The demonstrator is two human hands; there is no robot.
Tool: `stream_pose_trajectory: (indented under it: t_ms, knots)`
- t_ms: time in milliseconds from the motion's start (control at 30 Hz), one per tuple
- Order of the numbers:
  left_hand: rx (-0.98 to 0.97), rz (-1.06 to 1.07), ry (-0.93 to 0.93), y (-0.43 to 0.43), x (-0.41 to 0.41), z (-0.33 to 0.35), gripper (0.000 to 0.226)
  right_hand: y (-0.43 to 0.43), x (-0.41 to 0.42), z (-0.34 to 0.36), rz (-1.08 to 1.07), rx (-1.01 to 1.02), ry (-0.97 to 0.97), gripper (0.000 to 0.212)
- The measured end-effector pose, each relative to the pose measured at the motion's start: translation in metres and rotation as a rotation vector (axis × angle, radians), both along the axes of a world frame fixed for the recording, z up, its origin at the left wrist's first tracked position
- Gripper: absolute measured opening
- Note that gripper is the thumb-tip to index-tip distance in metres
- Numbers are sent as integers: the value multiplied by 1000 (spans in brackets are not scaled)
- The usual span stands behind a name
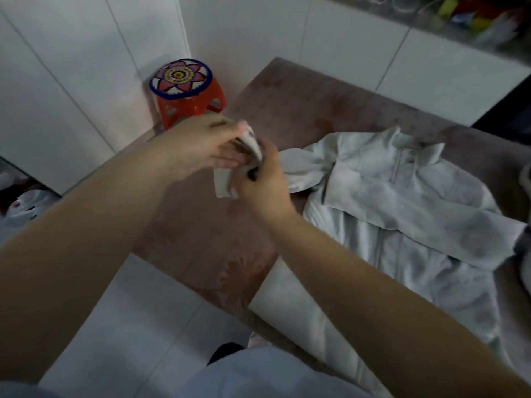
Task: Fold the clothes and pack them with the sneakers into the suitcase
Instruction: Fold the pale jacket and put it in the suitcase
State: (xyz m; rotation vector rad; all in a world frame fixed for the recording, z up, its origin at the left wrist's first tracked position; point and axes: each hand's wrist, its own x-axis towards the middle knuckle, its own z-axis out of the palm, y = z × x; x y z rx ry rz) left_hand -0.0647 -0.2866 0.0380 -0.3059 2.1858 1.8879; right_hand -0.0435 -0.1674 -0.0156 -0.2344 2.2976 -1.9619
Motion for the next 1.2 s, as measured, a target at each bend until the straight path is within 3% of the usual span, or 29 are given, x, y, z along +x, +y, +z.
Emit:
stream_pose_trajectory:
  t_ms: [133, 200, 300, 367, 467, 567, 667, 767, 867, 1000, 1067, 1200]
  knots:
    - [-20, -126, 190, 62, -27, 2, 18, 128, -42, 33, -216, -153, -93, 31]
    - [-44, -153, 189, 90, -36, -11, 22, 203, -46, 39, -326, -197, -105, 21]
    - [-115, -165, 126, 129, -43, -42, 37, 320, -45, 29, -586, -231, -171, 24]
    - [-198, -164, 67, 152, -43, -66, 47, 383, -42, 9, -750, -137, -223, 23]
    - [-259, -142, -49, 177, -39, -103, 55, 442, -32, -37, -766, 254, -420, 23]
    - [-300, -76, -102, 192, -35, -127, 37, 470, -19, -86, -687, 516, -542, 3]
    - [-356, -16, -133, 195, -39, -145, 47, 474, -13, -101, -699, 537, -516, 23]
    - [-391, 52, -137, 195, -49, -153, 35, 474, -18, -104, -707, 443, -503, 45]
    - [-405, 93, -135, 197, -67, -155, 60, 474, -29, -106, -780, 298, -564, 55]
    - [-310, 159, -171, 201, -101, -155, 51, 468, -40, -109, -781, 225, -703, 72]
    - [-205, 202, -234, 200, -114, -159, 54, 465, -44, -102, -751, 328, -667, 66]
    - [-163, 169, -120, 207, -141, -164, 37, 464, -58, -62, -695, 574, -243, 47]
